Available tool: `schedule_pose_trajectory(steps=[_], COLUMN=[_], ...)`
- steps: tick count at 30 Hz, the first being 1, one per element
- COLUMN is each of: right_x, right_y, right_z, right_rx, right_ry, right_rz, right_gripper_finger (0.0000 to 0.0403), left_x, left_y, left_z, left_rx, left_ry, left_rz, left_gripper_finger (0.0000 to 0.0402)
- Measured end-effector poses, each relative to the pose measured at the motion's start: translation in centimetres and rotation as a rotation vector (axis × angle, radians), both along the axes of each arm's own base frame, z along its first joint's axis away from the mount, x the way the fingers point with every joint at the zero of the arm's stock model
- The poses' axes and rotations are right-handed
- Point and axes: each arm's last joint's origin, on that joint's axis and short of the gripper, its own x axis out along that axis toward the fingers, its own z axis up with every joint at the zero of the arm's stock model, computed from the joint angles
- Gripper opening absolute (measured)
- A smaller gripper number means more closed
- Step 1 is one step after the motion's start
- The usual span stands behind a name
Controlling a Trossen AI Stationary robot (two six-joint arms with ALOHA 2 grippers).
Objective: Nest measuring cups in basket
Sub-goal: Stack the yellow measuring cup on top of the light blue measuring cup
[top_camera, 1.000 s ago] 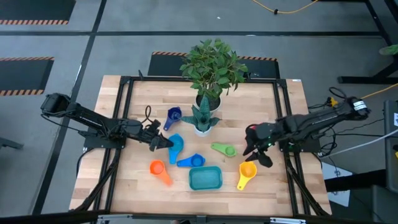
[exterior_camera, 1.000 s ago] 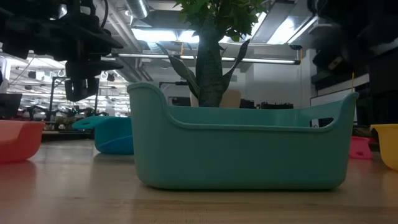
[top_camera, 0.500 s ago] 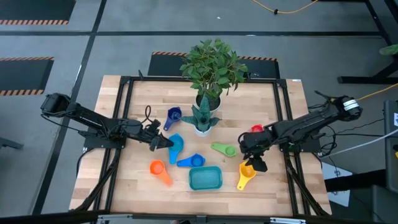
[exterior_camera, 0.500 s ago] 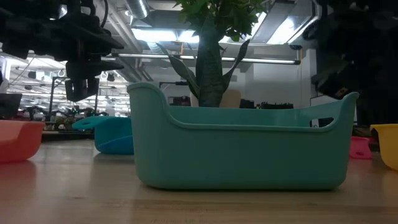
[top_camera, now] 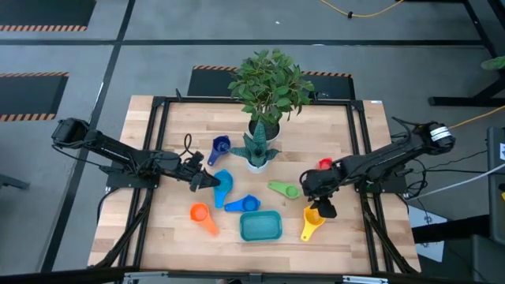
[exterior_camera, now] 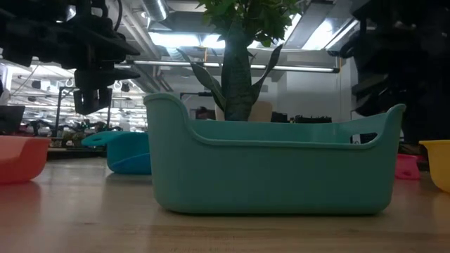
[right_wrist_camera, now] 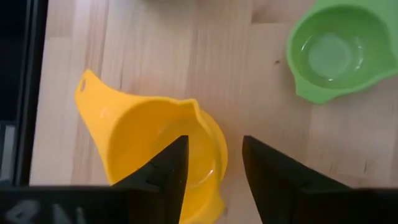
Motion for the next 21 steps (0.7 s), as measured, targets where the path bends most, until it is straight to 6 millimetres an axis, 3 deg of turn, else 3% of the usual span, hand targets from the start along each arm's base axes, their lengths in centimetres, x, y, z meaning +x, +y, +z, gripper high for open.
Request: schedule_pose_trajectory(steps=[10,21], right_x=[0.2,0.3], right_y=[0.1,0.1], right_z=[-1.5,-1.9], right_rx=[-0.026,-0.028], right_ry=[0.081,0.102], right_rz=[0.006,0.004], right_gripper_finger=[0.0141,0.0040], left_x=[0.0,0.0], left_y=[0.0,0.0], left_z=[0.0,0.0], left_rx=[0.000,0.000], left_ry=[0.000,0.000], left_rz=[0.000,0.000], left_gripper_finger=[0.0131,0.0131])
